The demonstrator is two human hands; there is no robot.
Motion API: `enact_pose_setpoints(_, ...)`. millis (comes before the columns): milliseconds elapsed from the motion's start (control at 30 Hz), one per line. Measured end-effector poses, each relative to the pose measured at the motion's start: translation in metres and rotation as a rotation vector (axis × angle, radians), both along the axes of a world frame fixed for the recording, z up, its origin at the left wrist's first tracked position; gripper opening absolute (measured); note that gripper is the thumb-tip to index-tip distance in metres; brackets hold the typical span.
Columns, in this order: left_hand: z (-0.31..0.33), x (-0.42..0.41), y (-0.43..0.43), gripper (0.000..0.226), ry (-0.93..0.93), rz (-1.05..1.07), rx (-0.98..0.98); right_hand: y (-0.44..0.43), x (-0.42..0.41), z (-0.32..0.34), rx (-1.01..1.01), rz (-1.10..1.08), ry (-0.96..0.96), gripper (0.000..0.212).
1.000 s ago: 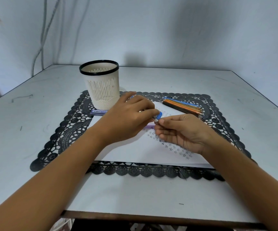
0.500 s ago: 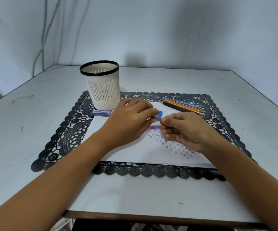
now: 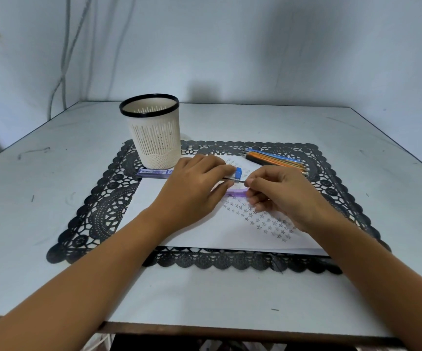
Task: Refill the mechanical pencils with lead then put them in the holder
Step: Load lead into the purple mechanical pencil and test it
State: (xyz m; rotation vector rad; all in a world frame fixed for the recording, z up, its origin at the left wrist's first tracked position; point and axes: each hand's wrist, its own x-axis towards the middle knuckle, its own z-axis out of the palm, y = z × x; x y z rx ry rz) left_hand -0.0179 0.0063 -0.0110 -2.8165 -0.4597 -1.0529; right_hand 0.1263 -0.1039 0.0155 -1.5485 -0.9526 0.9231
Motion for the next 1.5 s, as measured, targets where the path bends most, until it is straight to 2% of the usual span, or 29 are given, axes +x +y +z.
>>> enact_pose_setpoints(200, 0.001, 0.000, -0.001, 0.026, -0.001, -0.005, -0.007, -0.002, 0.002, 0.000, 0.014, -0.022, -0.261, 0.015)
enact_pose_setpoints(367, 0.000, 0.000, -0.001, 0.025, 0.003, -0.008, -0.007, -0.004, 0.003, 0.001, 0.023, -0.033, -0.346, 0.015)
enact_pose_setpoints(633, 0.000, 0.000, -0.002, 0.026, 0.010, -0.006, -0.023, -0.003, 0.006, 0.000, 0.034, -0.051, -0.343, 0.016)
enact_pose_setpoints(867, -0.001, -0.001, -0.001, 0.029, 0.002, -0.003, -0.095, -0.004, 0.009, 0.001, 0.047, -0.034, -0.232, 0.010)
enact_pose_setpoints(1200, -0.001, 0.000, -0.002, 0.027, -0.029, -0.020, -0.076, -0.004, 0.008, 0.001, 0.053, -0.021, -0.188, 0.005)
enact_pose_setpoints(1333, -0.001, 0.000, -0.003, 0.027, -0.031, -0.027, -0.072, -0.003, 0.008, 0.000, 0.061, -0.026, -0.231, 0.014)
enact_pose_setpoints(1500, 0.000, -0.001, -0.003, 0.028, -0.023, -0.029, -0.074, -0.003, 0.011, 0.000, 0.050, -0.028, -0.294, 0.015)
